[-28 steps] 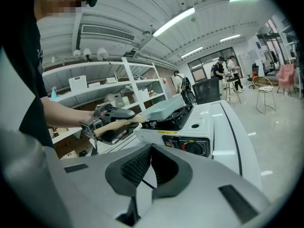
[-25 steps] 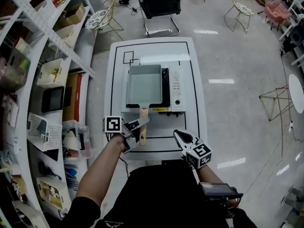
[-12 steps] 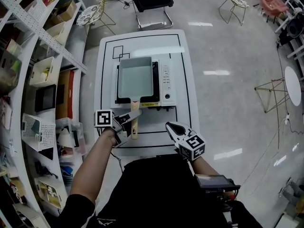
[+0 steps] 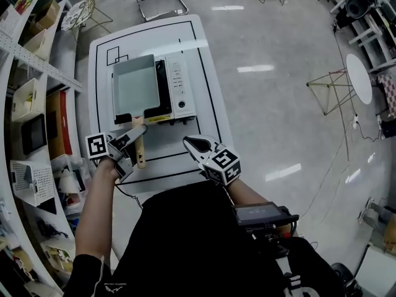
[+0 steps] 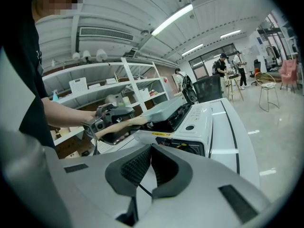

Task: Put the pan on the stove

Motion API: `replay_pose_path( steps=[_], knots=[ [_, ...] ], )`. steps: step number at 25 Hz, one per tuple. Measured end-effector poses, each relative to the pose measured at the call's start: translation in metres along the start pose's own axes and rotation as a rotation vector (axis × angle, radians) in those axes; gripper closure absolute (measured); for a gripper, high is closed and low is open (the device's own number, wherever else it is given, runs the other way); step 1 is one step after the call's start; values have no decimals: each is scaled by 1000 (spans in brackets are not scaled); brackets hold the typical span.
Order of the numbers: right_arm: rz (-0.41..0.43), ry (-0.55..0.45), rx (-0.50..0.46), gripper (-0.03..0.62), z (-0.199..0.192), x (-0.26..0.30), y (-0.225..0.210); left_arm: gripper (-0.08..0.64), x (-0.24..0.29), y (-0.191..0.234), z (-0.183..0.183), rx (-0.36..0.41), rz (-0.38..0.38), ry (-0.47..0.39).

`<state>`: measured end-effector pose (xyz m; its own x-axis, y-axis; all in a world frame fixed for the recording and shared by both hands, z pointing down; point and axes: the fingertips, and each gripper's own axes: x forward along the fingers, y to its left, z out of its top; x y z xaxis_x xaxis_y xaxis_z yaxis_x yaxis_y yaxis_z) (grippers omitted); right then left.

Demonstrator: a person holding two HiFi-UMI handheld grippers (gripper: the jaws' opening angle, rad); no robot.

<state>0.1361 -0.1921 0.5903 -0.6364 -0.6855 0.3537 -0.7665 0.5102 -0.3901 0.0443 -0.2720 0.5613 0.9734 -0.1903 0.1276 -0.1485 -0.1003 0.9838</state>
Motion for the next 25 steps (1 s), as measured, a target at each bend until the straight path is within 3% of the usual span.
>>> replay_pose_path(
  steps=[4,9,17,20,23,25],
  knots=[
    [-4,-3,3,566,0,-1,4,294,-2,-3,3,16,5,-15],
    [-4,17,7,566,-5,-2,7,288,-5,-8,5,80,26,-52],
    [0,-1,-3,566,-5,-3,23,289,-41,-12,18,123,66,-225],
    [-6,-13,-13,566,-2,-6,26,290,-56,-15,20,179,100,-276],
    [-16,-22,-21,566,1,-9,28,310,-79,-6,18,294,211,-307],
    [-22,-28,-28,566,3,-11,30,335,-90,-5,14,356,244,-318]
  ],
)
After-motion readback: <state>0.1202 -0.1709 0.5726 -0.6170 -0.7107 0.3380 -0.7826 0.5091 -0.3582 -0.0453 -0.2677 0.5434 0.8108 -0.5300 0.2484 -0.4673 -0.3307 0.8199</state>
